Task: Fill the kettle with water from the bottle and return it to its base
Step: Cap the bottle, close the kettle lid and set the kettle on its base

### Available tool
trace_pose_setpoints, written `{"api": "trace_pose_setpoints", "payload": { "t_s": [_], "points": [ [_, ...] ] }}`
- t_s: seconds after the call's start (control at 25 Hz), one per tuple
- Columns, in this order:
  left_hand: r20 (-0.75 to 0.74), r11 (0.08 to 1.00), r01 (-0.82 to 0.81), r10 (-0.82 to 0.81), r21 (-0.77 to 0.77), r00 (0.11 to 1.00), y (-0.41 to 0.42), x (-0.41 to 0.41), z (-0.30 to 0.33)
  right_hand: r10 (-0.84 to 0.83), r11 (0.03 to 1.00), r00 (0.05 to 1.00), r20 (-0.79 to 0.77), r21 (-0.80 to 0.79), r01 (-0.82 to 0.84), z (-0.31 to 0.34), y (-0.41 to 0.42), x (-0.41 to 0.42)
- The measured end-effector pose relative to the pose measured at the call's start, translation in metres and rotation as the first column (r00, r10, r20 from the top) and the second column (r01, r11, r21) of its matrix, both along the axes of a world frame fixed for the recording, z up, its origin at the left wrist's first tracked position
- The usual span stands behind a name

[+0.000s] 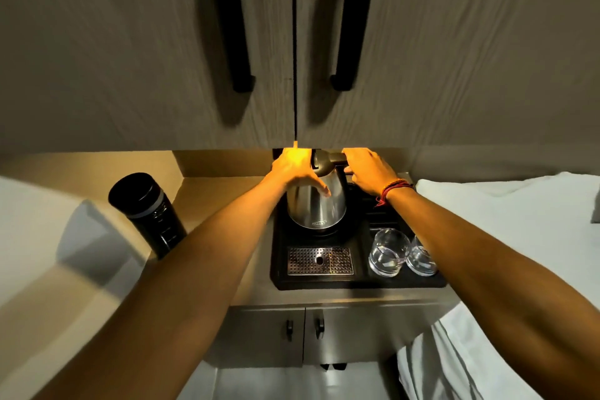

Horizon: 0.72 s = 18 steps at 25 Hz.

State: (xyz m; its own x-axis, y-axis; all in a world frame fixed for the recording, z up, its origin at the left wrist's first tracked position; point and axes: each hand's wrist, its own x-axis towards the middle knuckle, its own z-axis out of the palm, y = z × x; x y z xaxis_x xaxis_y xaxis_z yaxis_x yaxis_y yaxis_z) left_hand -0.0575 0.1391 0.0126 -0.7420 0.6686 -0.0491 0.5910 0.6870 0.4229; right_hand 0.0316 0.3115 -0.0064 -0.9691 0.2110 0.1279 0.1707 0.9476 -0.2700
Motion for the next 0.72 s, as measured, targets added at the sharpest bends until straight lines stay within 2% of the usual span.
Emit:
{"api": "trace_pose_setpoints", "payload": {
  "t_s": [0.12, 0.32, 0.52, 0.72],
  "points": [
    [-0.037, 0.999, 0.037, -0.038, -0.033, 0.999, 0.011, 0.006, -0.004, 0.004, 1.0, 1.0, -0.005, 0.03, -0.004, -0.012, 0.011, 0.01],
    [-0.063, 0.995, 0.047, -0.053, -0.093, 0.997, 0.012, 0.004, -0.005, 0.026, 0.999, 0.997, -0.074, -0.018, -0.028, -0.022, 0.013, 0.013],
    [-0.104, 0.997, -0.011, 0.004, -0.072, 0.995, 0.009, 0.011, -0.016, -0.155, 0.979, 0.974, -0.166, -0.158, 0.129, -0.045, 0.003, 0.026],
    [-0.185, 1.0, -0.014, 0.018, 0.024, 0.983, -0.005, 0.029, -0.042, -0.17, 0.985, 0.954, -0.249, -0.065, 0.158, -0.051, -0.008, 0.033]
  ]
}}
